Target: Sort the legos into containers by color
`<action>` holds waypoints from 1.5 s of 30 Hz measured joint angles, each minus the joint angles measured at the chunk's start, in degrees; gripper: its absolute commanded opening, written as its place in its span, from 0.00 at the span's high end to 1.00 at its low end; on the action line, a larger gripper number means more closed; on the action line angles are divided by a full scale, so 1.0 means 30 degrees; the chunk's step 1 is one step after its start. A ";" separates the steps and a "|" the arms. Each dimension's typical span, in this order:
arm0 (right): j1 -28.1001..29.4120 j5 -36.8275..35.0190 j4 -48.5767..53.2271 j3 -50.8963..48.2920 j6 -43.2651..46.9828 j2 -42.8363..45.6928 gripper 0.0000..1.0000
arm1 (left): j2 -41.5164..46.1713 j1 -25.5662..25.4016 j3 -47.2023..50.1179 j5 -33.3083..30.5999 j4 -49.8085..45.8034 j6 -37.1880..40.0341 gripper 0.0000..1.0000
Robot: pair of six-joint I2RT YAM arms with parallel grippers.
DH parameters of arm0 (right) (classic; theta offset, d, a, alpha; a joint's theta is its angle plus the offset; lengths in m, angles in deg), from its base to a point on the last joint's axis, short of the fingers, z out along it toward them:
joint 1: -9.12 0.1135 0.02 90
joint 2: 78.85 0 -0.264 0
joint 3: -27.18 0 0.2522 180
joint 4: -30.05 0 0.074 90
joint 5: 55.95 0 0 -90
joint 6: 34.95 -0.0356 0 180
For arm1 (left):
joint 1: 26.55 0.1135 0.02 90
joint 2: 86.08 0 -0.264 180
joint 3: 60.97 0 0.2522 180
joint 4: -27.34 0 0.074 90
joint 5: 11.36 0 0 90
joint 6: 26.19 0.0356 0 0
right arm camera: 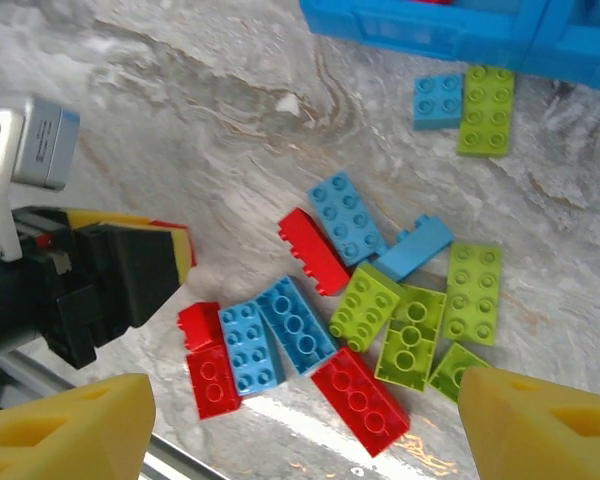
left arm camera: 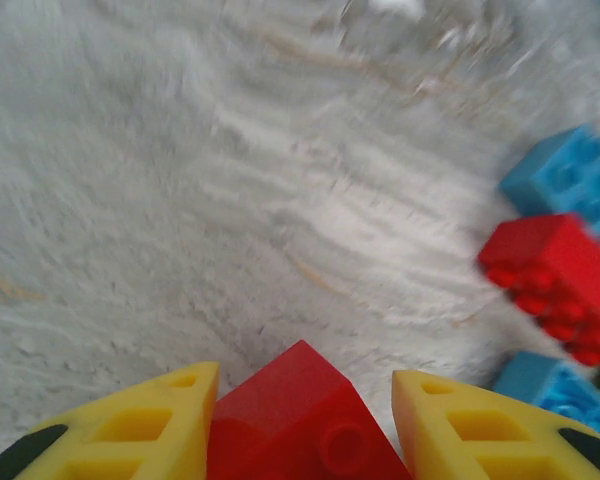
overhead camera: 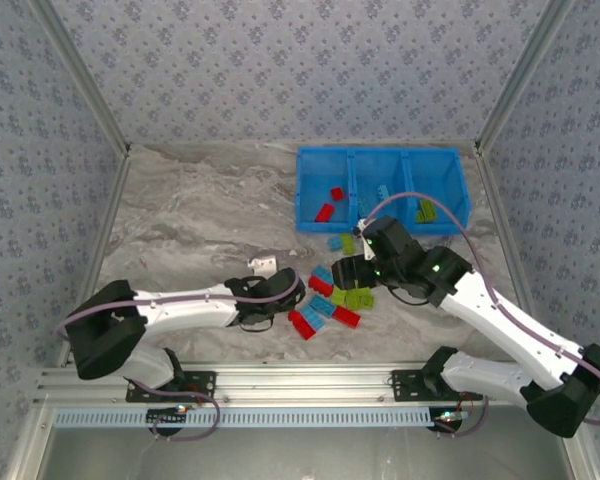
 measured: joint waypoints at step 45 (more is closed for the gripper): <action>-0.2769 -0.2841 -0.2965 -0.4095 -0.1894 -0.2295 0.16 | 0.6149 0.2433 -0.4167 0.4233 0.3118 1.5424 0.37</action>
